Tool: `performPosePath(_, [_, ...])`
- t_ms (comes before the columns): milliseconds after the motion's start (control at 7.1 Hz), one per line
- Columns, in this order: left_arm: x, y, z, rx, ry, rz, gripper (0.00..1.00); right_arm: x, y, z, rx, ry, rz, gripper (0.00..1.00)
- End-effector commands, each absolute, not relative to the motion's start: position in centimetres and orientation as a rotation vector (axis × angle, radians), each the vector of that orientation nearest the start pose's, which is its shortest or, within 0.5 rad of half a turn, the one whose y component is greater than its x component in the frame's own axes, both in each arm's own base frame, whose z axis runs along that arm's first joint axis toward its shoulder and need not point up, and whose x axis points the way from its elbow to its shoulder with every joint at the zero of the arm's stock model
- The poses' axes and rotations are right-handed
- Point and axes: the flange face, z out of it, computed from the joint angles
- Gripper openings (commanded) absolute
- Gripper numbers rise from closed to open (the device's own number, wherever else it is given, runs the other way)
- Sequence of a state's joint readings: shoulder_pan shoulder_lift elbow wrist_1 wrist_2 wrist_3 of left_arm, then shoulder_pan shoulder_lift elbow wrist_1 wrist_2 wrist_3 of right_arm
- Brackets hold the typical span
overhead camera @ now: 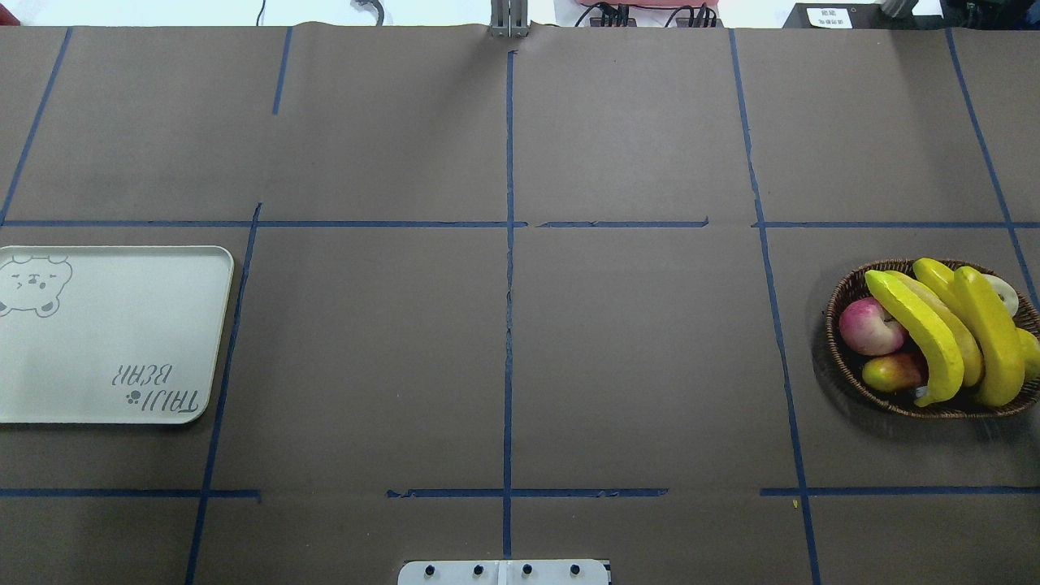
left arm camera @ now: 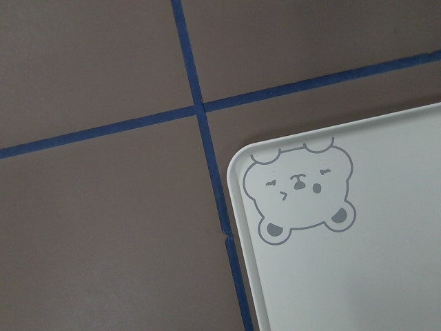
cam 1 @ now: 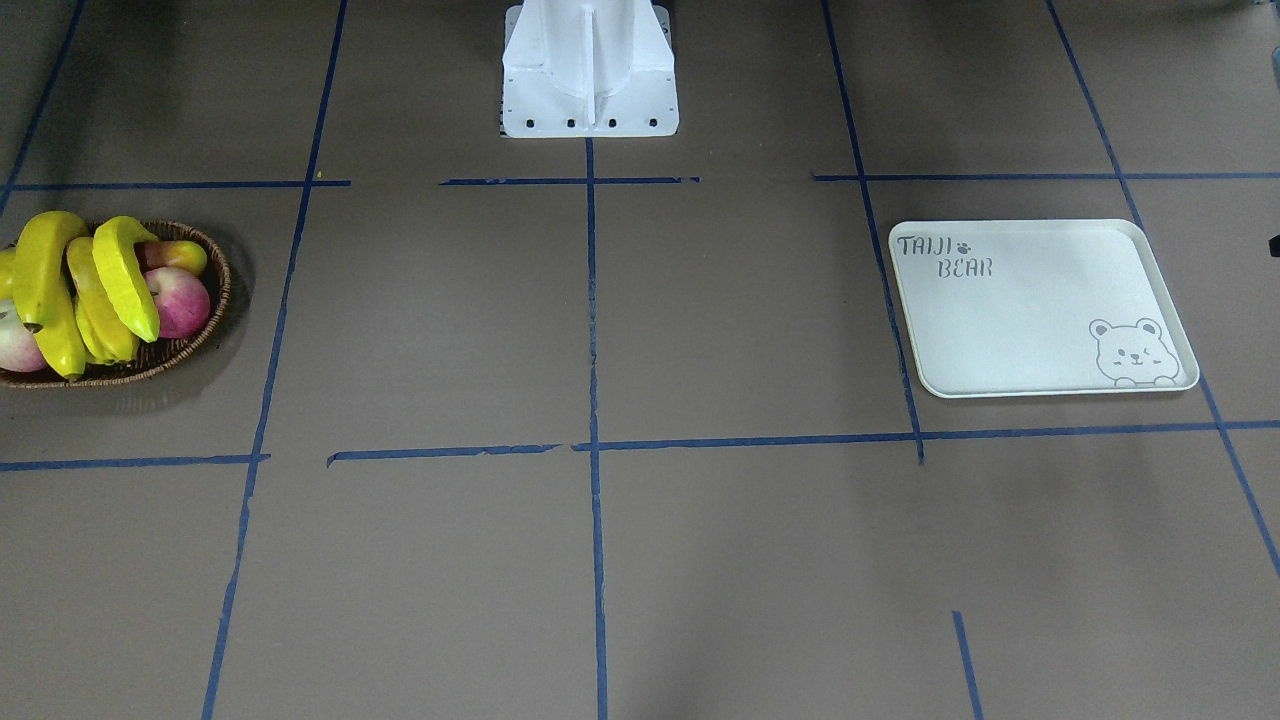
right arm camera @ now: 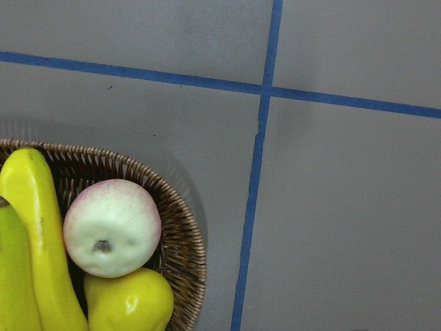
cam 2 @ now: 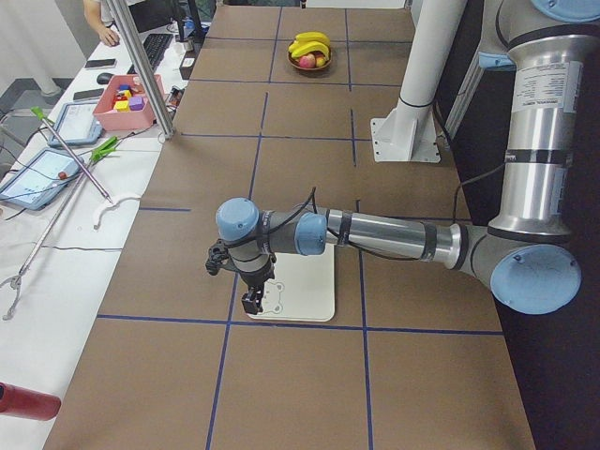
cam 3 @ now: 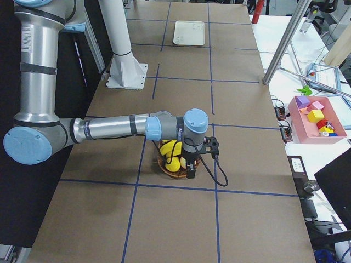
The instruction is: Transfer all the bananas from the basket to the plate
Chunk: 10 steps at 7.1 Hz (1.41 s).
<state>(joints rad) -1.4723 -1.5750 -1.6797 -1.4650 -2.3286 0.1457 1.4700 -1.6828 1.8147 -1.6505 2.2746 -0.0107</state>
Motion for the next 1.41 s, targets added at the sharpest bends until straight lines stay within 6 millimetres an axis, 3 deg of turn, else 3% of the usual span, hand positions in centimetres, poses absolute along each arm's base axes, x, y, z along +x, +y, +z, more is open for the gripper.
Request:
performPosePath(0, [-1.5,-49.7,61.2,0.035,0.759,0.243,1.0,2.3,-45.0,60.4,0.019,-0.706,-0.128,1.0])
performPosePath(282, [-1.3,-50.0,61.5,0.03,0.759,0.239,1.0,1.5,-46.4,58.2,0.057,-0.713,-0.156,1.0])
performPosePath(422, [-1.3,-50.0,61.6,0.027,0.759,0.236,1.0,1.0,-46.6,56.1,0.111,-0.726,-0.174,1.0])
performPosePath(563, [-1.3,-49.9,61.7,0.024,0.759,0.234,1.0,-1.1,-46.7,53.5,0.164,-0.741,-0.19,1.0])
performPosePath(704, [-1.3,-49.8,61.9,0.021,0.761,0.233,1.0,-4.0,-46.4,52.2,0.158,-0.753,-0.134,1.0])
performPosePath(845, [-1.2,-49.8,61.9,0.019,0.761,0.233,1.0,-6.1,-45.4,52.2,0.181,-0.772,-0.058,0.99])
performPosePath(985, [-1.2,-49.6,62.1,0.016,0.762,0.232,1.0,-7.4,-41.8,54.8,0.252,-0.748,-0.084,0.99])
performPosePath(1267, [-1.2,-49.6,62.2,0.013,0.761,0.231,1.0,-8.6,-38.6,53.8,0.271,-0.788,-0.077,0.97])
